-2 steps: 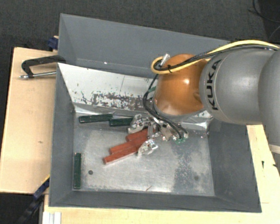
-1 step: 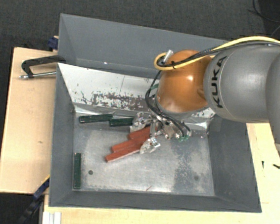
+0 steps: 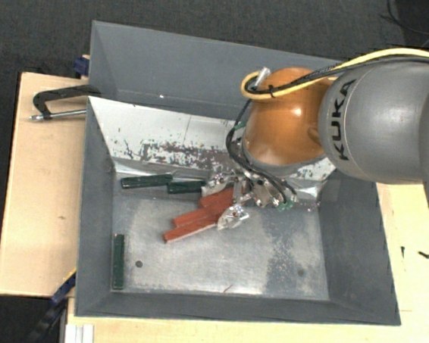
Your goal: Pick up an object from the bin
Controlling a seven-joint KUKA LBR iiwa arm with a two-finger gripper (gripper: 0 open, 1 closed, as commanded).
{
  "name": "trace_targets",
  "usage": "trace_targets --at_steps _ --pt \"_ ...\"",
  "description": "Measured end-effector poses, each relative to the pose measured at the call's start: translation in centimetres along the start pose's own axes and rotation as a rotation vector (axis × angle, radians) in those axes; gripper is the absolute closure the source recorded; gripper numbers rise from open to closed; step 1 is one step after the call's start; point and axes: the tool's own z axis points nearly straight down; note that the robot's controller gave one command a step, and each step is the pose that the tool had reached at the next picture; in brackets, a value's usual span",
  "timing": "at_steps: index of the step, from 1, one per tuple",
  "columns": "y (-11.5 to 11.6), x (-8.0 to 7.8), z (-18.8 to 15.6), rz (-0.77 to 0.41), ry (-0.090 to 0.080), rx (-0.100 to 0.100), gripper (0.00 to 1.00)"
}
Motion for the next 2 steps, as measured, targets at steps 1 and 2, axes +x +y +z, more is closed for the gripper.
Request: trace_targets --at_steps 1,2 --pt "-0.02 -0.14 -1.18 0.000 -0.004 0.001 1.00" --pt "0.00 -0.13 -2.04 0.000 -0.003 0.001 1.00"
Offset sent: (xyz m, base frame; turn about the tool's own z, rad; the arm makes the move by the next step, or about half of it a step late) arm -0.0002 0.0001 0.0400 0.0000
